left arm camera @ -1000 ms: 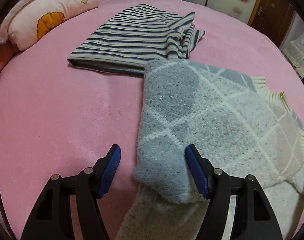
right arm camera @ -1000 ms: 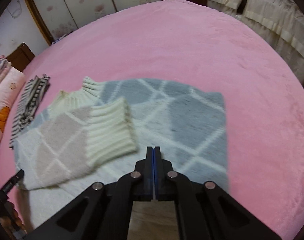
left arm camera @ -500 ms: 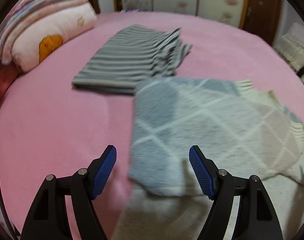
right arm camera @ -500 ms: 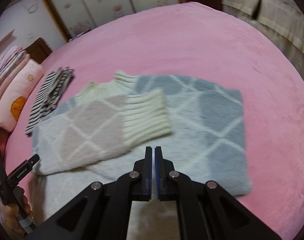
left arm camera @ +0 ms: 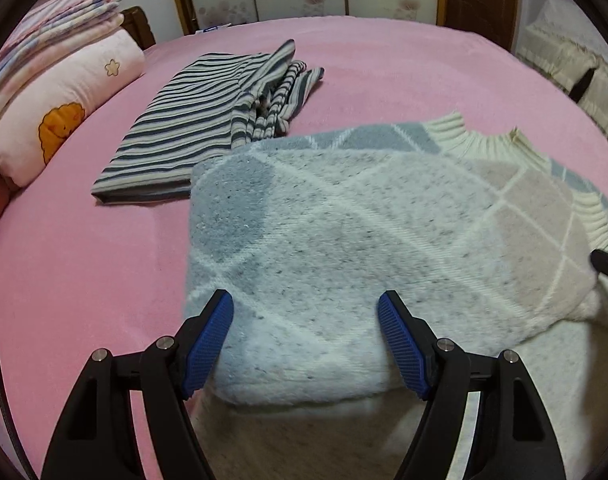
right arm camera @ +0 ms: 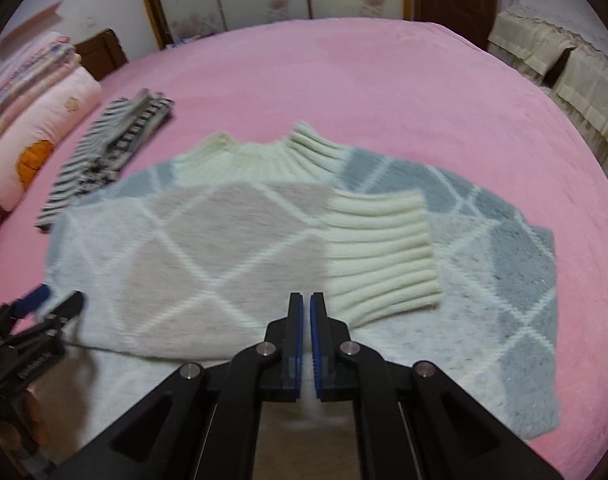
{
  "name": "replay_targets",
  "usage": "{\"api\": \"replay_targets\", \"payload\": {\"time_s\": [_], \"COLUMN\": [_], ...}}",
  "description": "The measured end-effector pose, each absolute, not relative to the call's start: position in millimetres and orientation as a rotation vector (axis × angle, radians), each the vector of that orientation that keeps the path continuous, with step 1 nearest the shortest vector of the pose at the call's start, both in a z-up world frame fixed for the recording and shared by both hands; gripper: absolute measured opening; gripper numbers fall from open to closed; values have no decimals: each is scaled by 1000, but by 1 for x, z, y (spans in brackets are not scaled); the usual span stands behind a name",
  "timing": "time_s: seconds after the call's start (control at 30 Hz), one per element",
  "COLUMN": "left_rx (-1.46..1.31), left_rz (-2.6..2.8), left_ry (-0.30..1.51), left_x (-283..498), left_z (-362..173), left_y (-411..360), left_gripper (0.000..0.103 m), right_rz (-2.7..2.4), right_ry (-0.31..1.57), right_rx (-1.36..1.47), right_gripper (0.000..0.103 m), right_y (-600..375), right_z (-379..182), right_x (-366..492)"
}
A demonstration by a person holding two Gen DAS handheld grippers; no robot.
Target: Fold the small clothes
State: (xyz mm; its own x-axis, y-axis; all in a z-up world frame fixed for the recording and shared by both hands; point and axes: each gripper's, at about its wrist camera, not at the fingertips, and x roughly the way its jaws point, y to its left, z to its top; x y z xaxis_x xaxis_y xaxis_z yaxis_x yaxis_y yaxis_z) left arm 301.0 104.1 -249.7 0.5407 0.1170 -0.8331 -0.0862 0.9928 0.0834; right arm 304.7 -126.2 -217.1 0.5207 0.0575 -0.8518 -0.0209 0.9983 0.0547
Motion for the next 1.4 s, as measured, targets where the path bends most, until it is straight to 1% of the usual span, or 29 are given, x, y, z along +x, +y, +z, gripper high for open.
{"api": "replay_targets", "payload": {"time_s": [0.03,0.2,0.23,0.27,0.4,0.5,0.53,0.67,0.83,0.9,0.97,1.03,1.3,1.4], "left_rx": [41,43,43,42,17,-13,-21,-43,-60,-64,-65,-65,-118,-147], "left_rz": [119,115,116,116,115,106,103,91,81,83,86,84,68,51], "left_ry": [992,994,994,994,994,974,967,922,847,807,776,754,714,713], "left_x": [302,302,301,301,289,272,265,233,188,168,153,137,82,65], "left_z": [-251,-250,-247,-246,-230,-211,-204,-173,-129,-112,-99,-89,-67,-67], "left_y": [105,108,107,108,109,111,112,113,116,118,121,124,142,150], "left_gripper": [75,75,75,75,75,76,77,84,88,93,95,96,96,96], "right_rz": [42,44,39,29,52,59,59,73,87,89,87,85,87,82], "right_ry": [1027,1038,1040,1041,1036,1000,985,939,866,838,808,774,694,672], "right_rx": [50,84,81,80,140,155,155,166,160,165,167,160,187,194], "right_gripper": [0,0,2,6,6,6,8,11,11,14,22,25,27,31], "right_y": [-133,-145,-145,-145,-150,-154,-154,-159,-166,-169,-171,-172,-177,-177], "right_z": [-219,-219,-217,-215,-202,-184,-177,-150,-112,-96,-83,-69,-37,-31], "right_x": [305,298,296,294,278,259,252,219,175,155,139,120,67,52]}}
